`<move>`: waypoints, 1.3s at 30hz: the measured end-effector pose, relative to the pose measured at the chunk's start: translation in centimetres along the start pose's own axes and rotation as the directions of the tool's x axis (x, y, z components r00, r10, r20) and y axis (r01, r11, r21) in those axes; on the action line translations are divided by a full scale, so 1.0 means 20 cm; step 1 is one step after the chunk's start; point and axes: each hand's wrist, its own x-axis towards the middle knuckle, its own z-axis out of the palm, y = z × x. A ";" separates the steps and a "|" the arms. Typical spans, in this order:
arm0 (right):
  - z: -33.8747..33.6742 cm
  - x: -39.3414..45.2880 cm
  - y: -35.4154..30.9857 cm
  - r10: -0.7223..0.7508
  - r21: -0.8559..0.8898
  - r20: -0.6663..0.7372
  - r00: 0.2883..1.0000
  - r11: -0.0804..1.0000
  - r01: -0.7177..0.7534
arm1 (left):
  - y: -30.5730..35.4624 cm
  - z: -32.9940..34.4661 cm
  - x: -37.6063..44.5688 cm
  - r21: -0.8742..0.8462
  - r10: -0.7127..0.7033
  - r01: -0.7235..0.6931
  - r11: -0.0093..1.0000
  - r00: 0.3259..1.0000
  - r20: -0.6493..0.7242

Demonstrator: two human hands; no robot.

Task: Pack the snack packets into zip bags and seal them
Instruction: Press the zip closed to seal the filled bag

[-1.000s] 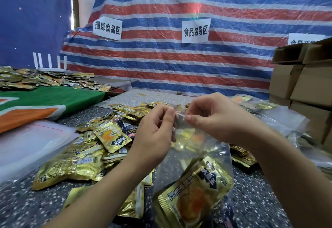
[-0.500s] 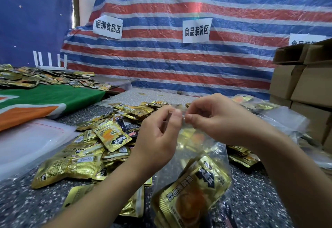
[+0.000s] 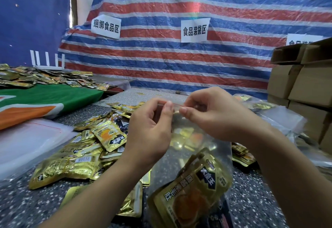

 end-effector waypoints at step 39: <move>-0.26 -0.06 0.16 -0.137 0.014 0.093 0.986 0.991 0.137 | 0.01 -0.11 0.10 -0.125 -0.173 0.163 0.979 0.982 -0.075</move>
